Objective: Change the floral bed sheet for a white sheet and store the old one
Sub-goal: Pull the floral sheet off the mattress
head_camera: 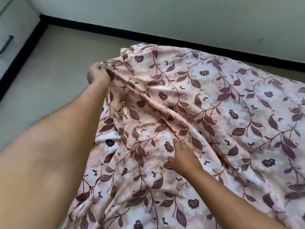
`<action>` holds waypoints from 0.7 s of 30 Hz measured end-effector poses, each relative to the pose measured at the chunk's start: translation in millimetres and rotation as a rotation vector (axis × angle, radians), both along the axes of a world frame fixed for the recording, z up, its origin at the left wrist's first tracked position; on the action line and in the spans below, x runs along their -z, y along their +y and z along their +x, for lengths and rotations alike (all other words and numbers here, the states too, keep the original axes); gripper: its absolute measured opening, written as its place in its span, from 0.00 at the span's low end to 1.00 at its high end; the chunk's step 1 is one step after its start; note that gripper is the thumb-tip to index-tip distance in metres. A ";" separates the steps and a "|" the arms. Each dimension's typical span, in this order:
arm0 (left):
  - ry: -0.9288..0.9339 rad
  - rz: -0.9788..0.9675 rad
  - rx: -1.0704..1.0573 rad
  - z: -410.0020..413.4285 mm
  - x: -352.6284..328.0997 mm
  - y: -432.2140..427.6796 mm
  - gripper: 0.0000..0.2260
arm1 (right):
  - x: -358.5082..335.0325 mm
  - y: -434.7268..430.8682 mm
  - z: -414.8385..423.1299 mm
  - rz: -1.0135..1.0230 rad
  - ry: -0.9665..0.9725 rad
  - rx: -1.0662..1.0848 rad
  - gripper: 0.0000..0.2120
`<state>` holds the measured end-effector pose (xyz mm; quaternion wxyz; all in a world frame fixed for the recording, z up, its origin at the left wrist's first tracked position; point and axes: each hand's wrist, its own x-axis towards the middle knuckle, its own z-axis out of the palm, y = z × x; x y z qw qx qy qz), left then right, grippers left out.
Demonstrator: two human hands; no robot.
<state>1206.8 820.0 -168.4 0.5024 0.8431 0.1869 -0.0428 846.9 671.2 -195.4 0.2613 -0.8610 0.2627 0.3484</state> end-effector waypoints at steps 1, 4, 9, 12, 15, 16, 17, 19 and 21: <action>-0.047 -0.081 -0.001 15.8 -8.7 2.9 0.09 | 4.3 4.0 1.7 -0.006 -0.020 -0.014 0.40; -0.079 -0.108 0.059 62.5 -9.1 13.2 0.18 | 8.8 14.9 10.4 -0.016 -0.073 -0.065 0.42; 0.055 0.036 0.327 -14.1 -29.6 15.8 0.30 | 15.7 36.5 25.5 0.017 -0.021 -0.137 0.43; 0.180 0.367 0.329 -77.6 8.4 48.1 0.29 | 25.7 44.0 24.1 0.022 0.038 -0.211 0.47; 0.329 0.539 0.274 -155.1 40.6 84.6 0.26 | 35.0 45.1 24.9 0.013 0.089 -0.275 0.52; 0.366 0.568 0.249 -182.0 46.7 96.8 0.26 | 38.6 45.5 26.1 0.009 0.105 -0.295 0.53; 0.395 0.594 0.232 -207.0 49.4 106.6 0.26 | 40.8 44.4 27.7 0.003 0.114 -0.314 0.54; 0.466 0.635 0.174 -243.0 54.5 126.2 0.27 | 45.3 42.2 32.2 -0.001 0.129 -0.345 0.54; 0.536 0.606 0.073 -264.3 59.8 144.7 0.24 | 48.8 39.4 36.7 0.005 0.141 -0.366 0.55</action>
